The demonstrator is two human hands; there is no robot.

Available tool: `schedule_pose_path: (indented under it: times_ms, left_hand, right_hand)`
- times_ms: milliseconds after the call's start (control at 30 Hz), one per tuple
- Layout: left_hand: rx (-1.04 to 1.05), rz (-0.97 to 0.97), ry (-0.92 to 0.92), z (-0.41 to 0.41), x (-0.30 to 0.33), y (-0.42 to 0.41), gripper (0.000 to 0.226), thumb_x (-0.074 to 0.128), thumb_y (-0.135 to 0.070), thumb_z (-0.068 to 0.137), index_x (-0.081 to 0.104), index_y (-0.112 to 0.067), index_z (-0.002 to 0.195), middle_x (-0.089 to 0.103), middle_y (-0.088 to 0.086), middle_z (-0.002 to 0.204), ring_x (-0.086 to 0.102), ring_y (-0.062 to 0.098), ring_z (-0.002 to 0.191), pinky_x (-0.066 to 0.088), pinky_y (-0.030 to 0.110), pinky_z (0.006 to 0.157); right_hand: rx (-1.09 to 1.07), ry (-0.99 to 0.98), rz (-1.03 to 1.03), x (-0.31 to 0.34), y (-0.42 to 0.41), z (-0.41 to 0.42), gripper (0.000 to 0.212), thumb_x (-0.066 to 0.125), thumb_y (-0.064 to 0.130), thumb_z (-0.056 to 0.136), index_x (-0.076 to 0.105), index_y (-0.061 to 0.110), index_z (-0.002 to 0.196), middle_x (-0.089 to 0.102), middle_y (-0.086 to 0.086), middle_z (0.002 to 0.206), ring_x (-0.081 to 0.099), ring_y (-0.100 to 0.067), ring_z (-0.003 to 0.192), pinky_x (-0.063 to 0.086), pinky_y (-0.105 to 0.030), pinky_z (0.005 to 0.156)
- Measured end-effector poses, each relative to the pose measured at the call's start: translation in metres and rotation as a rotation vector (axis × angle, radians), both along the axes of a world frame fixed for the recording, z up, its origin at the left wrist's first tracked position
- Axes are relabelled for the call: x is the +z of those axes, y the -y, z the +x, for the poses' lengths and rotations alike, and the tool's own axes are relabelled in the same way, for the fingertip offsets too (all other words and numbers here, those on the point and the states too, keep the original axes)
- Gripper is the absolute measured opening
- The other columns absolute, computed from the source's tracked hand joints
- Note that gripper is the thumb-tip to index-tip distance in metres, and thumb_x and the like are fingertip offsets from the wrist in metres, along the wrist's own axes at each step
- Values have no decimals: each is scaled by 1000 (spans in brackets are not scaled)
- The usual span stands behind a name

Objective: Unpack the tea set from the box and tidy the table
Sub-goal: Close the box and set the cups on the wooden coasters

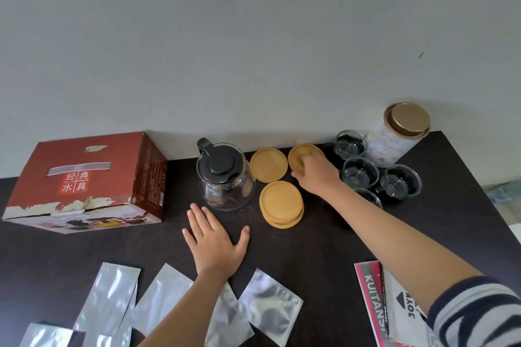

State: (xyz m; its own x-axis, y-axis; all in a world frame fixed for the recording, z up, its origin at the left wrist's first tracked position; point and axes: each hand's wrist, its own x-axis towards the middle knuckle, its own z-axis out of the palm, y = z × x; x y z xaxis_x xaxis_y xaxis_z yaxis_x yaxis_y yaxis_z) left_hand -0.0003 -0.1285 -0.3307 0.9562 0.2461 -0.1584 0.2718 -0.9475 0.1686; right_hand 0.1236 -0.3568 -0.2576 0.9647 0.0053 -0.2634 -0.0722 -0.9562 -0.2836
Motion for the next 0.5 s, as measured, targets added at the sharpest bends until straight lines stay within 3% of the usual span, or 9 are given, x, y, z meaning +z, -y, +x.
schedule_pose_path:
  times_ms: [100,200,367,500]
  left_hand:
    - [-3,0,1,0,0,0,109,22,-77,75,17,5,146,7,23,156,2,36,145,14,56,112]
    - [-4,8,-7,0,0,-1,108,21,-77,75,16,4,146,6,23,156,1,36,145,14,56,113]
    - [-4,-7,-7,0,0,-1,109,20,-78,74,15,5,146,5,23,156,0,35,145,12,56,113]
    - [-6,-14,-2,-1,2,0,110,20,-77,74,14,5,147,5,23,156,0,36,145,12,56,113]
  right_hand:
    - [-66,51,239,5,-7,-16,50,59,39,90,51,6,128,55,-10,129,54,-26,115,49,-38,88]
    - [29,-38,355,7,-20,-45,71,69,44,80,42,16,140,45,-5,140,43,-23,129,44,-40,100]
    - [205,-154,44,1,-36,-72,99,80,43,66,23,26,145,15,-10,153,24,-34,136,39,-45,100]
    - [86,-118,80,-6,-45,-76,99,81,36,68,19,28,145,21,-7,145,26,-29,130,48,-38,85]
